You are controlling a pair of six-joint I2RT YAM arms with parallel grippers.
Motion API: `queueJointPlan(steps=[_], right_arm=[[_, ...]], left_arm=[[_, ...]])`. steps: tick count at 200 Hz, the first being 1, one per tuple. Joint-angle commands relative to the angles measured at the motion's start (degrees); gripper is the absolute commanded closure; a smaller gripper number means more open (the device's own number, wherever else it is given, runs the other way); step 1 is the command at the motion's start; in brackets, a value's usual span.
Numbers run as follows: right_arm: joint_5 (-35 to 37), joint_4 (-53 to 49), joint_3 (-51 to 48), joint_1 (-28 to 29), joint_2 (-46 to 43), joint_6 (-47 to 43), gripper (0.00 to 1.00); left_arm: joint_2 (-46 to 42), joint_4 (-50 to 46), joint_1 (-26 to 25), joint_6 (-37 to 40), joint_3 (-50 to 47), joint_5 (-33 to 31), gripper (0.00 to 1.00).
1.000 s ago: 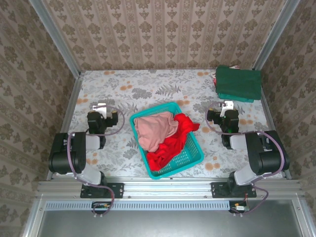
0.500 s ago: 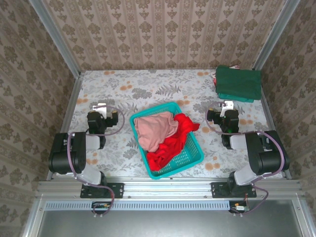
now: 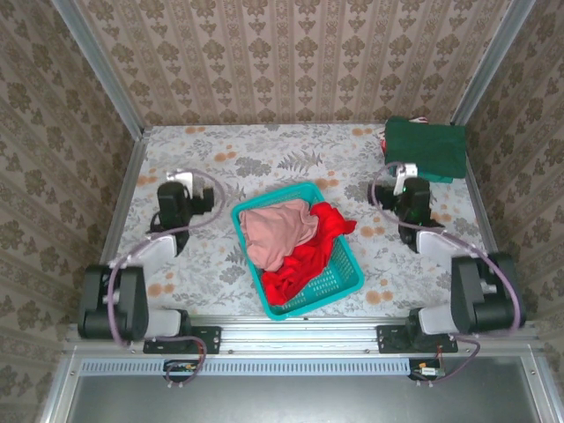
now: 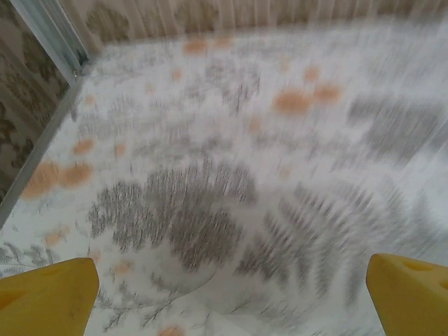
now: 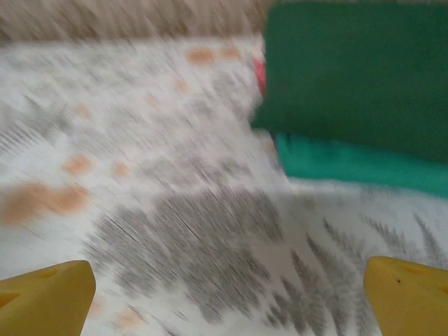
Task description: Fold and stack the t-shirts
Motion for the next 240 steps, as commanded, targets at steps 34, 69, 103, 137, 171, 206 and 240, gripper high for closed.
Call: queueJointPlan(steps=[34,69,103,137,171,206,240], right_arm=[[-21.1,-29.3,4.5,1.3,-14.5,23.6,0.00],[-10.4,-35.7,0.2,12.1,-21.1,22.8,0.00],[-5.5,-35.1,-5.5,15.0,-29.5,25.4,0.00],[-5.0,-36.2,-6.6,15.1,-30.8,25.1,0.00],[-7.1,-33.0,-7.6,15.1,-28.7,25.7,0.00],[-9.1,-30.6,-7.8,16.5,-25.5,26.3,0.00],[-8.9,-29.9,-7.7,17.2,-24.8,26.5,0.00]], left_arm=[[-18.1,-32.1,-1.2,-28.3,3.7,16.5,0.00],[-15.4,-36.0,-20.7,-31.1,2.1,8.4,0.00],[-5.7,-36.6,-26.3,-32.9,4.7,5.7,0.00],[-2.4,-35.6,-25.3,-35.2,5.7,3.0,0.23],[2.2,-33.1,-22.9,-36.1,6.7,4.7,0.53],[4.7,-33.0,-14.5,-37.2,8.2,5.3,0.74],[7.6,-31.2,-4.6,-34.1,11.5,7.5,0.78]])
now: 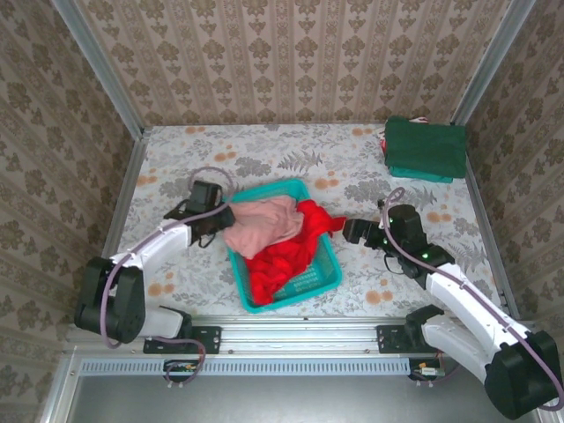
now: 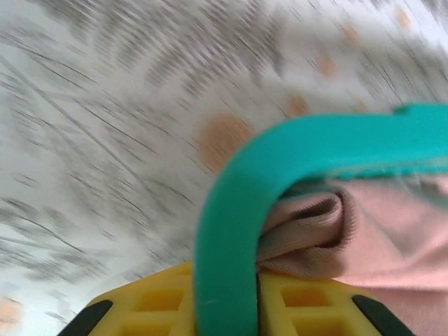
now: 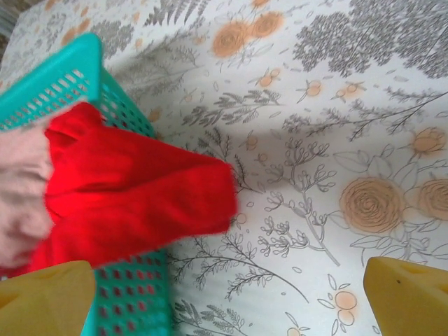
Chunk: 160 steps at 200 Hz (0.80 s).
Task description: Fold and stack the t-shirts
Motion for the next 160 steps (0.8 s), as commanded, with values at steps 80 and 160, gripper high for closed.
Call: queueJointPlan(steps=[80,160], right_arm=[[-1.3,5.0,0.1,2.0,5.6,1.1,0.00],[-0.4,3.2,1.0,2.3,6.3,-0.6,0.00]], left_arm=[[27.4,-4.3,23.7,13.5,29.1,0.6,0.75],[17.7,-19.0,20.9,21.3,39.7,-4.1,0.11]])
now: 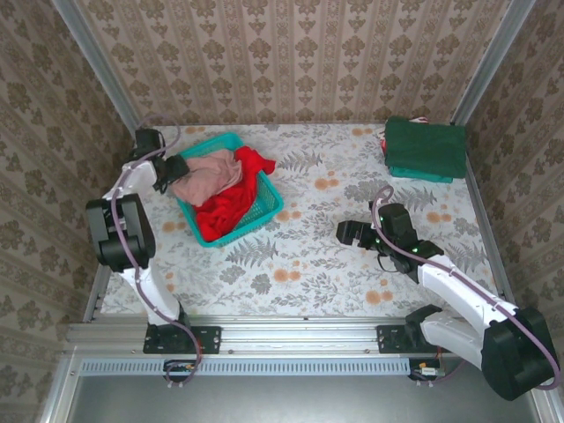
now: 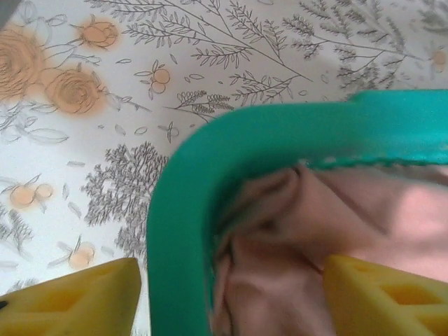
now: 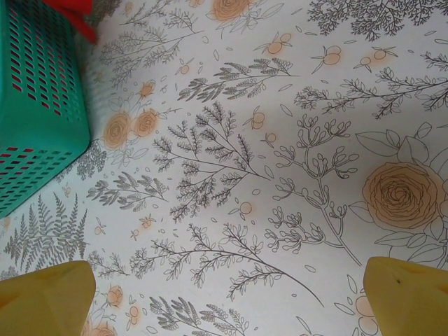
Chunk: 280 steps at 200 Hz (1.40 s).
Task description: Fold and stack the t-shirts
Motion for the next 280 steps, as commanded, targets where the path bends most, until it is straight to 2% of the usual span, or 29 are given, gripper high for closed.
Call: queueJointPlan(steps=[1,11,33,58,67,83,98,107,137,154,163,181,187,218,226,244,280], right_arm=[[0.3,-0.8,1.3,0.4,-0.5,-1.1,0.00],[0.2,-0.7,1.1,0.4,-0.6,-1.1,0.00],[0.2,-0.4,0.7,0.5,-1.0,-1.1,0.00],[0.5,-0.3,-0.1,0.5,-2.0,-1.3,0.00],[0.8,-0.4,-0.5,0.4,-2.4,-1.3,0.00],[1.3,-0.7,-1.0,0.4,-3.3,-1.6,0.00],[2.0,-1.2,-1.4,0.5,-4.3,-1.6,0.00],[2.1,-1.5,-1.6,0.4,-4.9,-1.7,0.00],[2.7,-2.5,-2.8,0.4,-7.6,-1.6,0.00],[3.5,-3.1,-3.5,0.4,-9.1,-1.8,0.00],[3.9,-3.3,-3.7,0.4,-9.7,-1.8,0.00],[4.2,-3.4,-3.9,0.4,-10.3,-1.9,0.00],[4.2,-3.3,-3.9,0.4,-10.4,-1.9,0.00],[4.2,-3.2,-3.7,0.4,-9.9,-2.3,0.00],[4.4,-3.2,-3.6,0.4,-9.8,-2.5,0.00],[4.6,-3.7,-3.0,0.3,-9.4,-3.2,0.00],[5.4,-4.8,-1.1,0.2,-8.0,-4.5,0.00]], left_arm=[[-11.0,-8.3,-2.9,4.1,2.5,-6.0,0.10],[-15.0,-11.3,-5.1,4.8,2.5,-10.7,0.01],[-23.6,-14.9,-13.0,7.4,0.4,-16.7,0.01],[-30.3,-14.7,-30.7,16.5,-5.8,-17.5,0.03],[-31.3,-14.8,-37.5,20.9,-8.0,-17.1,0.03],[-30.8,-16.2,-45.5,26.4,-10.7,-18.0,0.03],[-28.5,-14.7,-50.2,31.3,-13.5,-20.1,0.03],[-26.1,-14.6,-51.8,33.5,-14.2,-21.4,0.10],[-18.7,-13.5,-50.7,37.8,-14.8,-24.9,0.18],[-15.9,-14.5,-48.5,39.1,-14.4,-21.5,0.24],[-14.8,-14.9,-47.8,39.9,-14.4,-20.2,0.30],[-13.1,-15.5,-46.8,41.8,-14.9,-19.3,0.48],[-12.6,-15.9,-46.5,42.5,-15.1,-19.5,0.51],[-12.4,-17.7,-41.8,46.8,-16.3,-19.2,0.56],[-12.8,-16.4,-40.3,48.1,-16.6,-19.2,0.59],[-14.0,-13.5,-36.7,52.6,-18.2,-14.8,0.61],[-14.4,-6.2,-31.0,61.3,-21.2,-16.6,0.65]])
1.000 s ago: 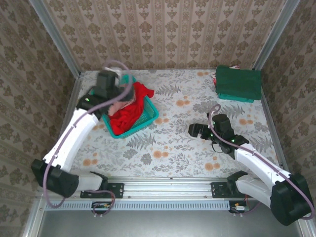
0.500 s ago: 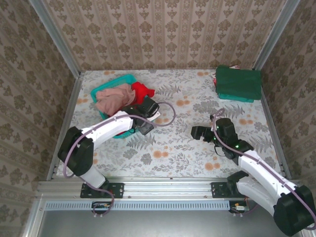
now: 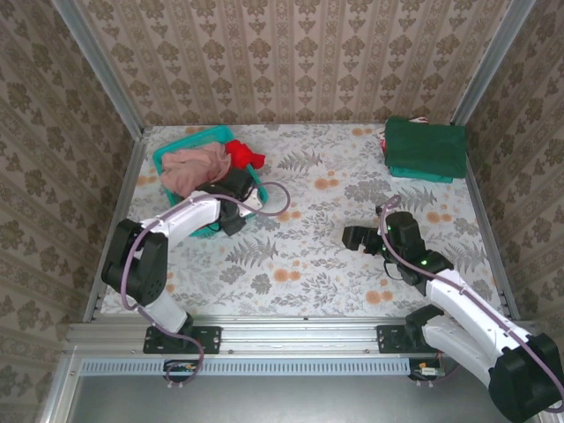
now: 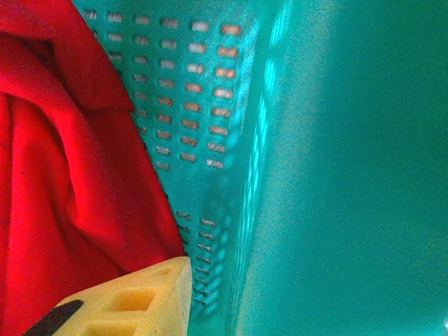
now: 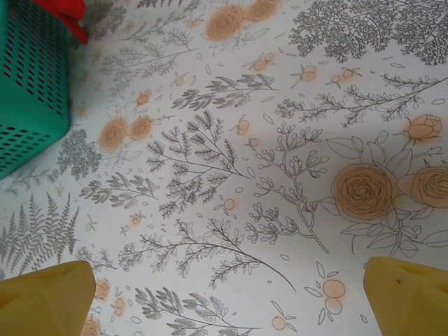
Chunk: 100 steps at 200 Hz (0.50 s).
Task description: Fold and stack the t-shirts
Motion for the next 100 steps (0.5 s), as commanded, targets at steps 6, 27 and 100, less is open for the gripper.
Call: queueJointPlan(steps=[6,27,100], right_arm=[[1.9,-1.7,2.3,0.0,1.2,-1.9,0.00],[1.0,-2.4,3.7,-0.1,2.8,-2.8,0.00],[0.0,-4.3,3.2,-0.1,1.7,-2.4,0.00]], left_arm=[[-1.1,6.3,5.7,9.8,-1.4,-0.2,0.66],[-0.9,12.2,12.8,10.9,-1.4,2.6,0.67],[-7.2,8.3,10.4,-0.3,3.9,-1.3,0.14]])
